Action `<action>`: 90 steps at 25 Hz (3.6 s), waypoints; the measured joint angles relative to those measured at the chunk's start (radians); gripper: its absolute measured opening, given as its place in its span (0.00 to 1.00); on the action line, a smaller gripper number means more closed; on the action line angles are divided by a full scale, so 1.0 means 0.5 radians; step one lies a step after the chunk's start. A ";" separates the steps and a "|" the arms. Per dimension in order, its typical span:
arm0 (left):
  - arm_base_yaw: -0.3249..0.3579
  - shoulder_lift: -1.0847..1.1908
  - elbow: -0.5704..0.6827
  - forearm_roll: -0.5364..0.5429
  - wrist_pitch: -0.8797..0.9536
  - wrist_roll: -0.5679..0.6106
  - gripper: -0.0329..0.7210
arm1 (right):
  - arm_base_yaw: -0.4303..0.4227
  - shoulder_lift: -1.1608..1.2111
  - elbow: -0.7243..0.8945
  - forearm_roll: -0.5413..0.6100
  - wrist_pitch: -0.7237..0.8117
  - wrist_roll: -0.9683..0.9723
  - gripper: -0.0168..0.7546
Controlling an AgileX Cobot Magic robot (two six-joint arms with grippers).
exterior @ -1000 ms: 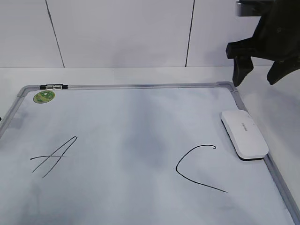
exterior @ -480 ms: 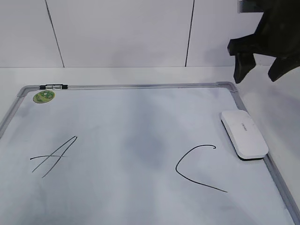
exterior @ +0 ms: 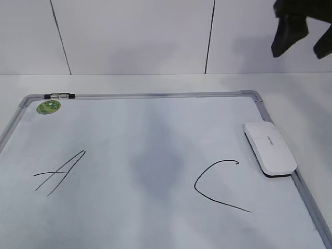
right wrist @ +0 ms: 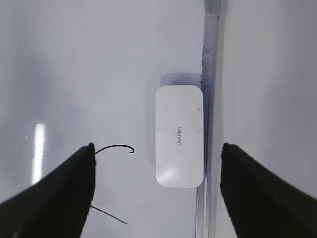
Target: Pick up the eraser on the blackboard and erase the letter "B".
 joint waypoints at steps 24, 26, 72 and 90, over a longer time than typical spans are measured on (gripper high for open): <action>0.000 -1.643 0.000 0.077 0.108 -0.030 0.36 | 0.000 -1.479 1.068 0.027 0.047 -0.024 0.78; 0.000 -1.828 0.000 0.078 0.117 -0.025 0.36 | 0.000 -1.608 1.157 0.027 0.047 -0.024 0.78; -0.233 -3.489 1.518 -0.015 -0.148 0.122 0.36 | 0.000 -2.954 2.191 -0.281 -0.209 -0.172 0.78; -0.233 -3.530 1.518 -0.011 -0.148 0.126 0.36 | 0.000 -3.196 2.217 -0.128 -0.179 -0.299 0.78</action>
